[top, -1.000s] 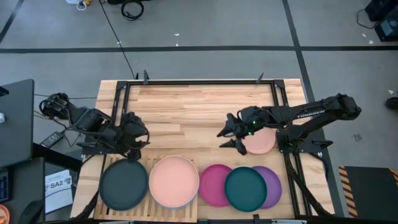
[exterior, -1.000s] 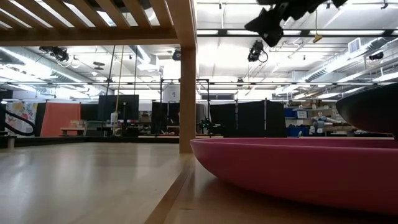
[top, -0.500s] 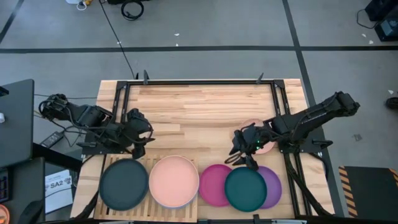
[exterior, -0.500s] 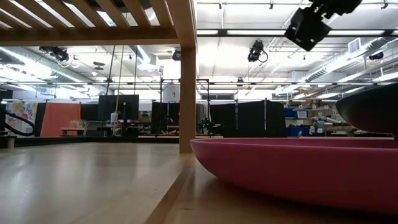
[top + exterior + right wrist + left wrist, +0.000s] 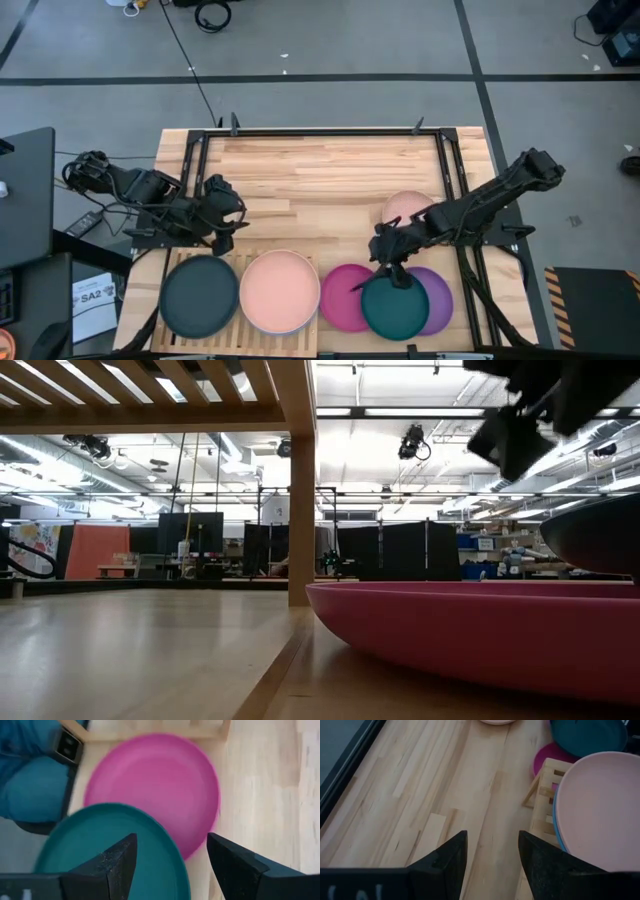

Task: Place and stack plates onto a shelf
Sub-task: Stack the dark green plate on top of the dark green plate on the shelf

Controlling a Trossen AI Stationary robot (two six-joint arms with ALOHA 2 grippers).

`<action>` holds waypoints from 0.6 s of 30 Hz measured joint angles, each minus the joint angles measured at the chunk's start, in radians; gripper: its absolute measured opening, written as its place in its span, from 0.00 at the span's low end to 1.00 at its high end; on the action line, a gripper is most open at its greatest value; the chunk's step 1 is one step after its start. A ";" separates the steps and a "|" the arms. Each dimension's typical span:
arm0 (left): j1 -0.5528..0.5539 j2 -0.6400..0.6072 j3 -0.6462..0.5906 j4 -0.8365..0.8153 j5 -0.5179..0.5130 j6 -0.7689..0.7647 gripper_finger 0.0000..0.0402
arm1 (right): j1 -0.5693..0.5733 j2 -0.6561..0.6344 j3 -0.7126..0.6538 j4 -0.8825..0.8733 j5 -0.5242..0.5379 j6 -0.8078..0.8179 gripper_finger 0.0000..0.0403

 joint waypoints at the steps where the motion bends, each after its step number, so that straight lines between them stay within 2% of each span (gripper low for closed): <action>1: 0.000 0.000 0.000 0.000 0.000 0.000 0.45 | 0.000 0.019 0.000 0.000 0.004 0.000 0.61; 6: 0.000 0.000 0.000 0.000 0.000 0.000 0.45 | -0.005 0.098 0.000 -0.001 0.042 -0.009 0.61; 10: 0.000 0.000 0.000 0.000 0.000 0.000 0.45 | -0.014 0.137 -0.001 -0.003 0.025 -0.010 0.61; 18: 0.000 0.000 0.000 0.000 0.000 0.000 0.45 | -0.019 0.152 -0.001 -0.069 0.005 -0.011 0.60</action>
